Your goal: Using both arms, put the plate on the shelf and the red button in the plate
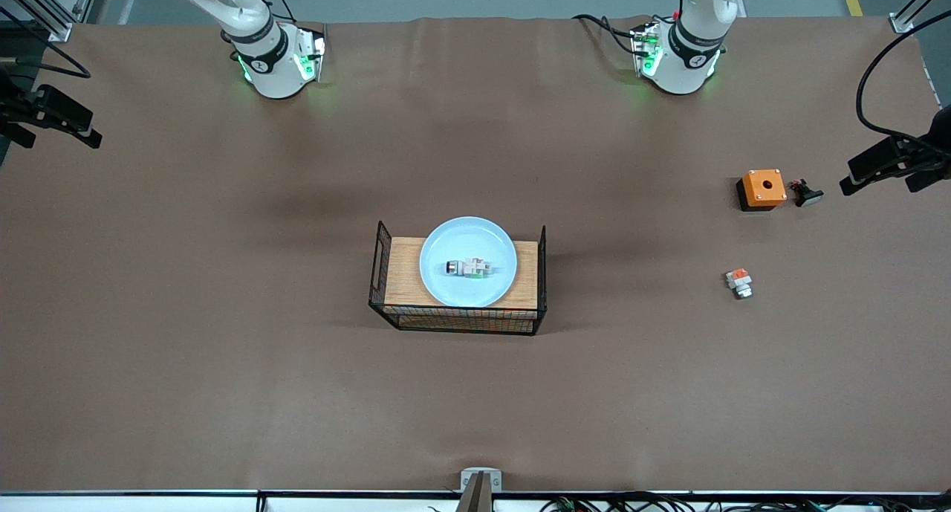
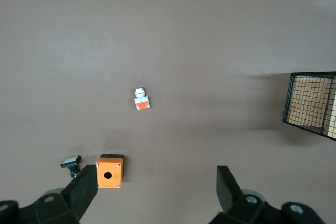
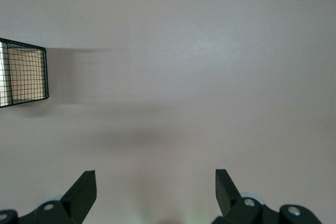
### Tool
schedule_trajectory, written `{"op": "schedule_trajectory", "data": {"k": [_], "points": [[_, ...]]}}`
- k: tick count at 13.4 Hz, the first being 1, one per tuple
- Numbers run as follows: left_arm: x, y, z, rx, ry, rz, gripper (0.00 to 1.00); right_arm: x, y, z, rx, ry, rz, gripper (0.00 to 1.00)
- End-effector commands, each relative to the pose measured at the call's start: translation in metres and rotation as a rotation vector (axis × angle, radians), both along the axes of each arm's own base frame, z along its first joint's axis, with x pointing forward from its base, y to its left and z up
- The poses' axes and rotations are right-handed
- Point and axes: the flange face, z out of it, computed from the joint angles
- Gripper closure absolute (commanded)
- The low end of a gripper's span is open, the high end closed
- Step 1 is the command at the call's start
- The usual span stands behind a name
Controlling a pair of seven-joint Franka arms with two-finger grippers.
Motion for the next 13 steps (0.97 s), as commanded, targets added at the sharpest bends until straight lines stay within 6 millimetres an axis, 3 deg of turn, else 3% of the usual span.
{"op": "schedule_trajectory", "data": {"k": [1, 13], "points": [[-0.019, -0.007, 0.016, 0.023, -0.011, -0.014, 0.00, -0.008, 0.000, 0.002, -0.011, -0.005, 0.013, 0.00], [-0.013, -0.023, 0.019, 0.051, -0.019, -0.058, 0.00, -0.008, 0.001, 0.000, -0.009, 0.004, 0.014, 0.00]]}}
